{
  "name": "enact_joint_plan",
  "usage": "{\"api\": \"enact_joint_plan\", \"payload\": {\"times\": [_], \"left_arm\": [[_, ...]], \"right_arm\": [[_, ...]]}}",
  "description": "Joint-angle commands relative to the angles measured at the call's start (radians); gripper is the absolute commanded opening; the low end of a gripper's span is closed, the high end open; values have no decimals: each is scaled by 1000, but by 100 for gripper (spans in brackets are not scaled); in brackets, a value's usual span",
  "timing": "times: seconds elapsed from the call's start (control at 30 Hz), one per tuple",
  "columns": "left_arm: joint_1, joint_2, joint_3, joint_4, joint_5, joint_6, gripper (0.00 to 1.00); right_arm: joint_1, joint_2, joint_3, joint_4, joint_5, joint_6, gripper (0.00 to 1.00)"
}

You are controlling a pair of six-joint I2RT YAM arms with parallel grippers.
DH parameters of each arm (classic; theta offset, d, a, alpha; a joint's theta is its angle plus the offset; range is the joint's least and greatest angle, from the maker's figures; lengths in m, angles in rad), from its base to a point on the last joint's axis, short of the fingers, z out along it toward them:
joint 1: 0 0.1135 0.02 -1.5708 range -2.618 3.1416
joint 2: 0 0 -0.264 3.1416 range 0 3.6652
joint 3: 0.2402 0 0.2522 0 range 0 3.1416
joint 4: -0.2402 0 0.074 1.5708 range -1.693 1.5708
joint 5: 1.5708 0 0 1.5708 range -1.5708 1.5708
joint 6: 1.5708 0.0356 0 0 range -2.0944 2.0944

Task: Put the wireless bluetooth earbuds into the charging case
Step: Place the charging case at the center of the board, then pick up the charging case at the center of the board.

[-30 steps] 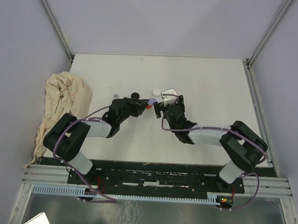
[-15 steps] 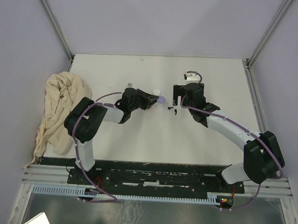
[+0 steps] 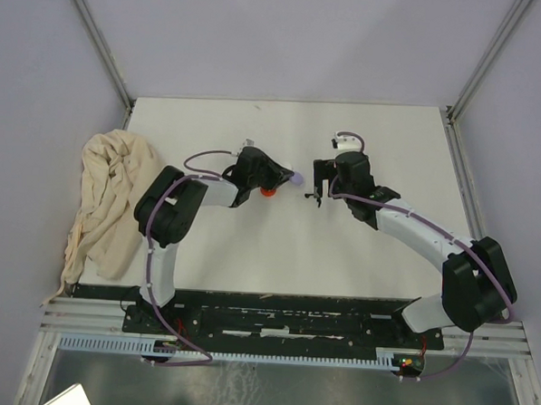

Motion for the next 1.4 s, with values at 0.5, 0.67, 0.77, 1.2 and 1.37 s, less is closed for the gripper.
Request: {"api": "enact_joint_plan", "payload": {"times": [0.5,0.67,0.77,1.2,1.37], "left_arm": [[-12,-90,41,-156,-108,212,63],[-1,-223,-2,-200,-188,257,67],[13,-317,-41,-226,-251,287,69],[173,-310,-117,-277,-298,442,72],[180,-254,-87,-292,-298,459,72]], "right_arm": [[-9,21,41,5,-115,4,98],[-8,64,79,3,-167,15,97],[-5,79,85,7,-179,23,96],[6,61,72,17,-212,28,96],[6,63,67,20,-215,22,96]]}}
